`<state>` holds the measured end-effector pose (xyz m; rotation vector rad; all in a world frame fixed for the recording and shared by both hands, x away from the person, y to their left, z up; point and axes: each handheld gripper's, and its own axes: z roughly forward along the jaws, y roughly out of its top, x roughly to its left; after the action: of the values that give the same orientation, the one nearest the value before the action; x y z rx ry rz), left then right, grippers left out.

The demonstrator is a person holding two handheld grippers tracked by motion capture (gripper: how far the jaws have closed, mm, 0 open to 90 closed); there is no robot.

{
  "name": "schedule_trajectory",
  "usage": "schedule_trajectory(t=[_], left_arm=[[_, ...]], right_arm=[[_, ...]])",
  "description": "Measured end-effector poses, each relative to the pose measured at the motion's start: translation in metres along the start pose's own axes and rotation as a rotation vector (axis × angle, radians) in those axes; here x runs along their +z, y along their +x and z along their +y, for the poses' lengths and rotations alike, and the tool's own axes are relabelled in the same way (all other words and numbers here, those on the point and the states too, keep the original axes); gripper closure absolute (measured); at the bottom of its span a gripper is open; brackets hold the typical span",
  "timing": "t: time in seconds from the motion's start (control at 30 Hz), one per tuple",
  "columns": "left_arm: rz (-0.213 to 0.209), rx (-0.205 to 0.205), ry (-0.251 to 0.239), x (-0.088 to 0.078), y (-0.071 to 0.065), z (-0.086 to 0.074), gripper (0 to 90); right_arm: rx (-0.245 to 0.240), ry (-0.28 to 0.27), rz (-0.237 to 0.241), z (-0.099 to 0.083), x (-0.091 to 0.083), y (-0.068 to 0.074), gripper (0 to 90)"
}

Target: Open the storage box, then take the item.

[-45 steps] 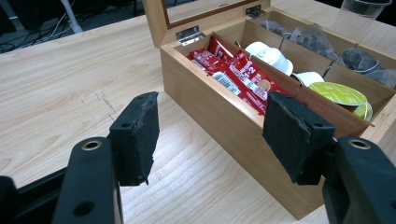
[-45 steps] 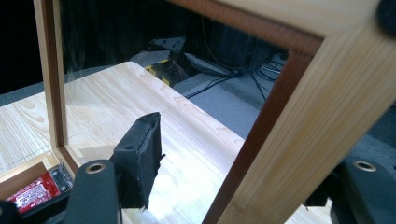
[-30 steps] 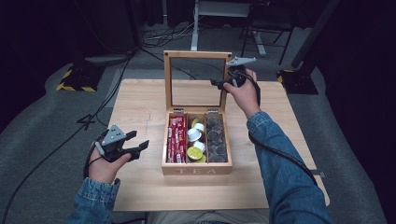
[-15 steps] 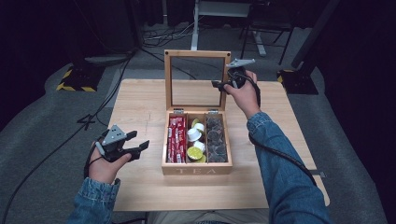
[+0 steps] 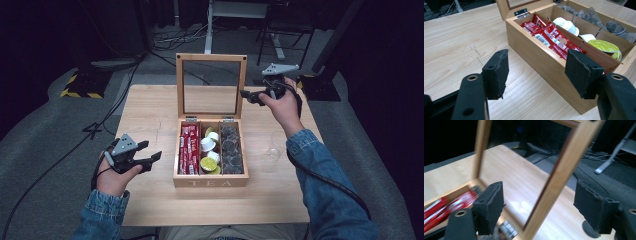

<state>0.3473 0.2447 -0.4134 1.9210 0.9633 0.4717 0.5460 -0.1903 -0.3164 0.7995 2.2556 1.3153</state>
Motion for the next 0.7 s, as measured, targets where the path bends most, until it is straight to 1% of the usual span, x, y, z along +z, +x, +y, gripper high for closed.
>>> schedule_trajectory(t=[0.17, 0.27, 0.37, 0.43, 0.5, 0.6, 0.7], left_arm=[[-0.006, 0.007, 0.005, 0.003, -0.004, 0.003, 36.2], [-0.01, 0.012, 0.014, 0.004, -0.005, 0.002, 36.0], [-0.022, 0.007, 0.031, 0.004, -0.005, -0.002, 35.1], [-0.018, 0.007, 0.046, 0.004, -0.006, -0.006, 34.1], [-0.022, 0.007, 0.061, 0.004, -0.006, -0.008, 33.5], [-0.011, 0.012, 0.085, 0.004, -0.005, -0.013, 33.1], [-0.009, 0.004, 0.104, 0.004, -0.004, -0.018, 32.9]], right_arm=[[-0.028, -0.002, 0.074, -0.009, -0.024, 0.024, 27.8], [-0.044, 0.004, 0.11, -0.016, -0.035, 0.04, 27.9], [-0.061, 0.007, 0.137, -0.023, -0.041, 0.053, 28.1], [-0.062, 0.015, 0.155, -0.03, -0.044, 0.061, 28.1], [-0.061, 0.02, 0.166, -0.034, -0.044, 0.065, 28.3], [-0.054, 0.039, 0.184, -0.042, -0.041, 0.072, 28.8], [-0.054, 0.056, 0.2, -0.049, -0.037, 0.077, 30.3]])
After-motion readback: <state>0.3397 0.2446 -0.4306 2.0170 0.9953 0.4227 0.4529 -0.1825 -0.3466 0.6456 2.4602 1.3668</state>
